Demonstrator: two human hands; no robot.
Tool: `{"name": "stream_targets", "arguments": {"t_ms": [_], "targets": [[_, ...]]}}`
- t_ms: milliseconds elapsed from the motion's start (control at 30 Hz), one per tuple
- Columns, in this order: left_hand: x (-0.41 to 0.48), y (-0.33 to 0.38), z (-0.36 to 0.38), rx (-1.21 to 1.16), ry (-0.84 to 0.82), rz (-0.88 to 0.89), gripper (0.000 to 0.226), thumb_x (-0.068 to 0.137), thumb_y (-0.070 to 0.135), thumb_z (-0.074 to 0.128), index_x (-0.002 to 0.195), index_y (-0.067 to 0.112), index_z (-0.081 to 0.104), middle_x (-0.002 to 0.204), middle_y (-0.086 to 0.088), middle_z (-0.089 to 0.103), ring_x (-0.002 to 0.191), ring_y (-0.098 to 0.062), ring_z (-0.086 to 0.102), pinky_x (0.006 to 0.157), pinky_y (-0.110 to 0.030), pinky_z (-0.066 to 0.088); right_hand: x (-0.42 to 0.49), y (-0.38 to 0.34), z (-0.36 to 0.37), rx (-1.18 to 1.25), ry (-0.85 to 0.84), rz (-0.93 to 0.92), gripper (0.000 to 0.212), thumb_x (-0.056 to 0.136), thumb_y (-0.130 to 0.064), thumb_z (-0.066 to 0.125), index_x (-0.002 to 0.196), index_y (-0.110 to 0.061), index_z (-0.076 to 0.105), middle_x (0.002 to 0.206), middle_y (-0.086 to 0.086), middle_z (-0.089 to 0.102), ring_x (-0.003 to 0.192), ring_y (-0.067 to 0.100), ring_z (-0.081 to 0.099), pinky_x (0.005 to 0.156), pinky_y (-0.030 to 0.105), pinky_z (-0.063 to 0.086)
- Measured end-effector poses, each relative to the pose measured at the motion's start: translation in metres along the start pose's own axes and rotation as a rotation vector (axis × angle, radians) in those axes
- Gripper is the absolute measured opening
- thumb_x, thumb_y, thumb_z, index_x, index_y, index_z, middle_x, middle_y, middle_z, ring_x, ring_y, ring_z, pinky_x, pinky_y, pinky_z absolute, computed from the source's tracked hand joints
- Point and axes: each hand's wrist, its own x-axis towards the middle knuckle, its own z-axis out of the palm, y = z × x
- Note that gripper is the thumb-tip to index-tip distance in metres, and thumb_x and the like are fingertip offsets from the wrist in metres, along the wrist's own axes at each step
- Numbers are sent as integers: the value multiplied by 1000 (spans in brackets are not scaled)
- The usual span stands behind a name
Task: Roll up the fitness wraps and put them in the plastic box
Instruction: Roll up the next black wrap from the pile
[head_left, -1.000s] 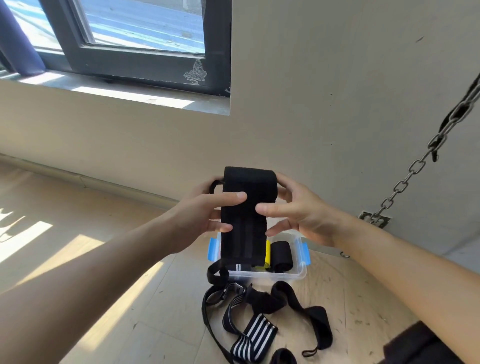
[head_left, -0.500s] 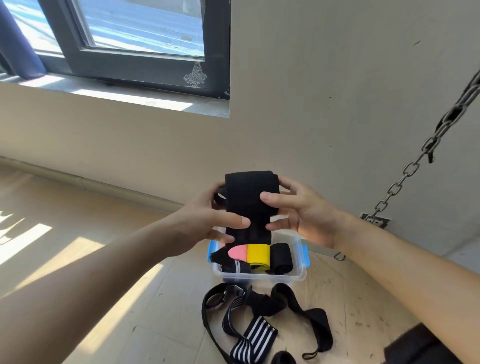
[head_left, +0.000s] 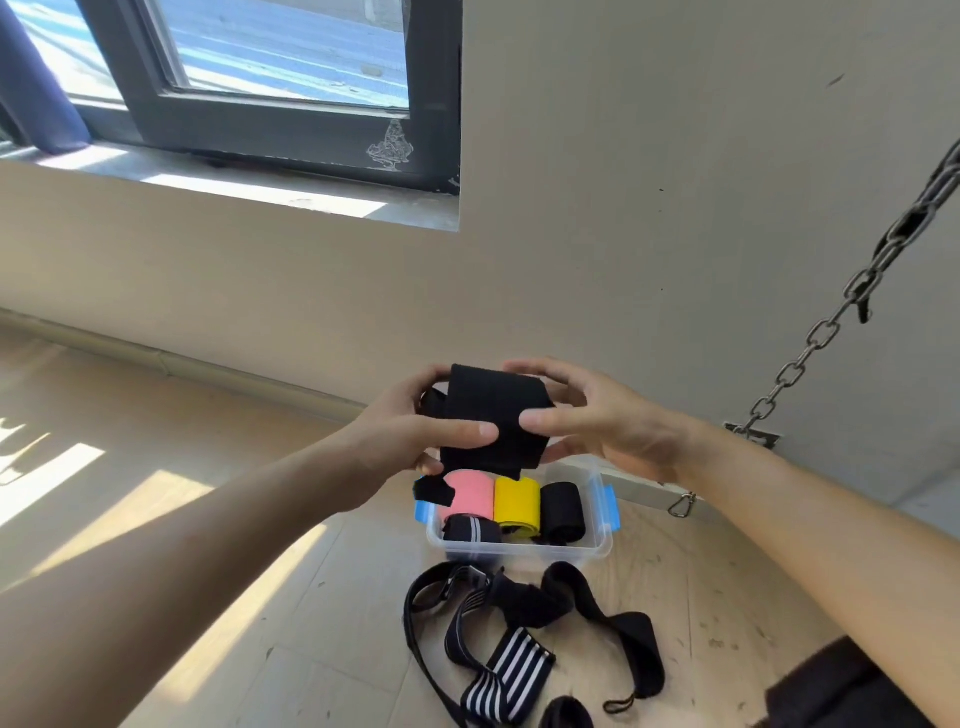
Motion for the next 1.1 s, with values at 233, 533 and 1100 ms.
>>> {"name": "stream_targets", "arguments": {"t_ms": [233,533,1100], "targets": [[5,-10,6,143,-44,71,69,66,26,87,128,34,59,117,-13,63,89,-22,70,73,-31,58,3,11,-11,89,-112,87,54,83,-20,70,135,-18,57,130,18,64,120,39,63,98,53,54],[20,-27,11,234,-188,-101,63,67,46,83,124,26,65,112,-9,73,102,-27,74,88,-38,58,0,33,-12,-61,-16,51,65,69,-7,81,129,-18,59,124,10,67,112,33,67,97,47,57],[134,-176,49,381,-138,-171,78,62,46,89,130,29,56,120,0,66,110,-18,66,101,-35,55,15,212,-47,-687,286,432,84,82,-38,81,152,-19,39,156,3,42,142,21,41,116,36,34]]}}
